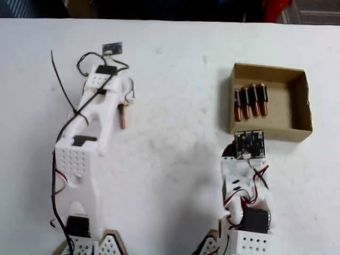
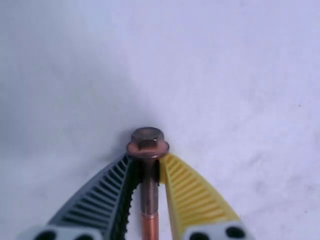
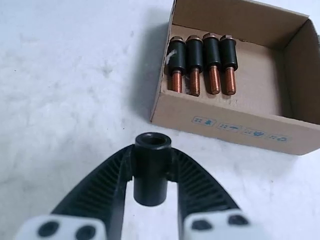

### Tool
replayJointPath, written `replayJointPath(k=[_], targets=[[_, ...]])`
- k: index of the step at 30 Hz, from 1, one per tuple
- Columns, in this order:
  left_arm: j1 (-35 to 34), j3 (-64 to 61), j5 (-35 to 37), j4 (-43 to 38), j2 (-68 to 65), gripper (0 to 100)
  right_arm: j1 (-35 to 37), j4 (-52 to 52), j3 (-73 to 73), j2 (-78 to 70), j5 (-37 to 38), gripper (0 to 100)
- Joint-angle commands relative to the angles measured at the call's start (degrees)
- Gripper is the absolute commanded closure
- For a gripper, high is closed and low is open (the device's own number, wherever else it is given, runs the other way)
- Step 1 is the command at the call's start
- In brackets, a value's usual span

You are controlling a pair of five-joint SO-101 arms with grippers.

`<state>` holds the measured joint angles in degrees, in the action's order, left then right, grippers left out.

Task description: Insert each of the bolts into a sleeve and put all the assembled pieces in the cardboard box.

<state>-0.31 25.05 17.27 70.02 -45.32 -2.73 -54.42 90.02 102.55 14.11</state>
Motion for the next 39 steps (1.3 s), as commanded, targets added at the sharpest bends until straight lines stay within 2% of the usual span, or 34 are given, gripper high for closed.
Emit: replayJointPath(k=[1,7,21,26,32,37,39], targets=[[1.5,1.7,-2.5,5.6,1.8,98,3.9,2.2,0.4,0.6,0.5,98.1],[6.4,4.9,-3.3,17.6,8.7,98,10.1,2.9,1.0,0.6,0.5,98.1],[8.1,4.7,-4.5,29.4,27.6,98,28.8,10.2,1.2,0.6,0.4,98.1],[8.1,4.5,-4.5,31.2,36.4,98,31.9,14.9,1.2,0.5,0.1,98.1],[10.5,-4.1,-6.0,29.8,46.6,98,31.9,29.1,6.9,0.1,0.0,98.1],[11.2,-16.9,-6.4,19.9,58.7,98,32.5,32.8,6.8,0.4,-0.4,98.1],[11.3,-23.0,-6.4,15.0,63.5,98,33.5,33.5,6.8,0.5,-2.7,98.1]])
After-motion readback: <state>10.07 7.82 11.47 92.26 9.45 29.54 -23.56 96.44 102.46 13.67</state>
